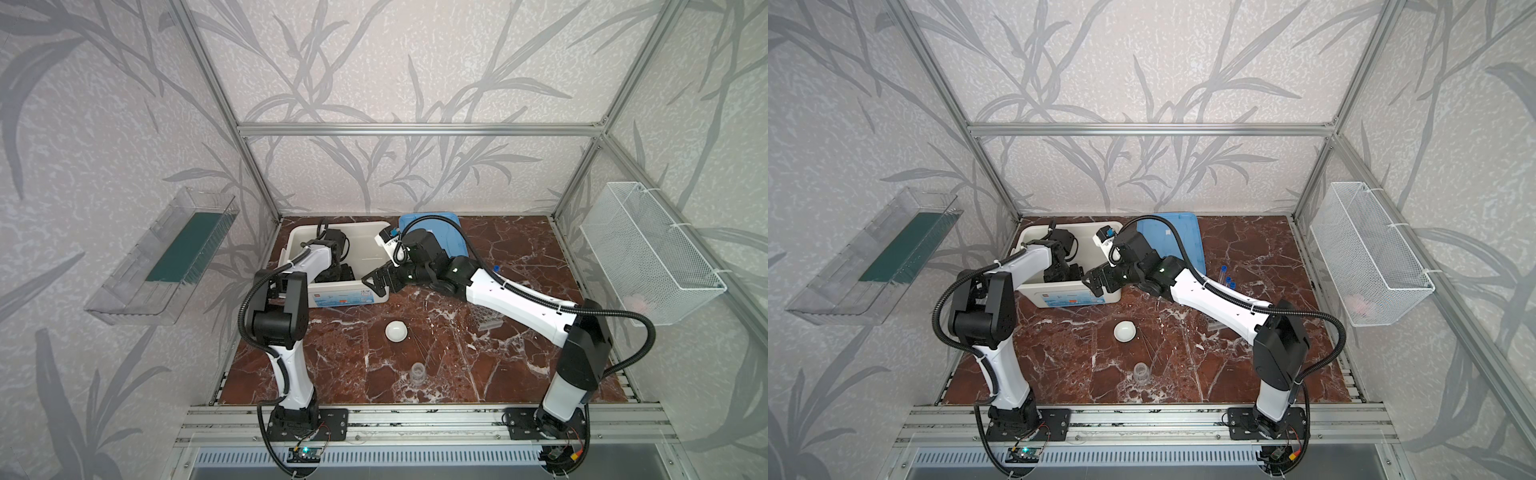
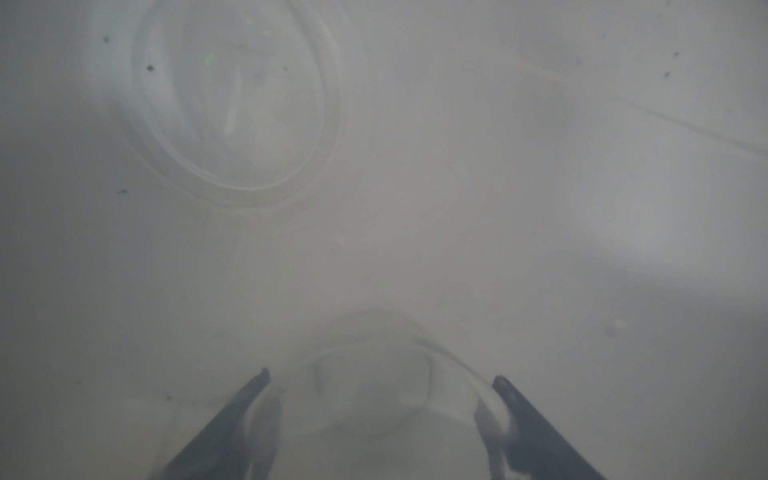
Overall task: Organize the chemistry lab equipment
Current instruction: 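Open and lift the left gripper out while the right gripper draws back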
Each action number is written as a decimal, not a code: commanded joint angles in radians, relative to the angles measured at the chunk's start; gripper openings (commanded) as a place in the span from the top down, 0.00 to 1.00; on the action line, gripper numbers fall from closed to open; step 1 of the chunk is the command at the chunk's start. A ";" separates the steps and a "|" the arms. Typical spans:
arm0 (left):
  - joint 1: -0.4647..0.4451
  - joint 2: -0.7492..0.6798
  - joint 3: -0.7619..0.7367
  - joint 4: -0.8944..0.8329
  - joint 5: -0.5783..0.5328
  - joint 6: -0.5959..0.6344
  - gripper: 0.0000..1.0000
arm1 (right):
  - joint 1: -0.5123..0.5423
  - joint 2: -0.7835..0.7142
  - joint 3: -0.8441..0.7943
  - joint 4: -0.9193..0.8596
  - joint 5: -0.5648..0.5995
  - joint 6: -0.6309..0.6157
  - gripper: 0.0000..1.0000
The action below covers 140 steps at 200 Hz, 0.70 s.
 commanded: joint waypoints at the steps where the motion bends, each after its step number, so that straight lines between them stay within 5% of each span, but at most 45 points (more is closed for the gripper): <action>1: 0.004 -0.034 0.006 -0.022 -0.003 -0.006 0.25 | 0.003 0.002 -0.002 0.006 -0.005 0.001 0.03; 140: -0.004 -0.127 0.050 -0.079 0.010 0.000 0.01 | 0.003 -0.014 -0.010 -0.007 0.007 -0.017 0.03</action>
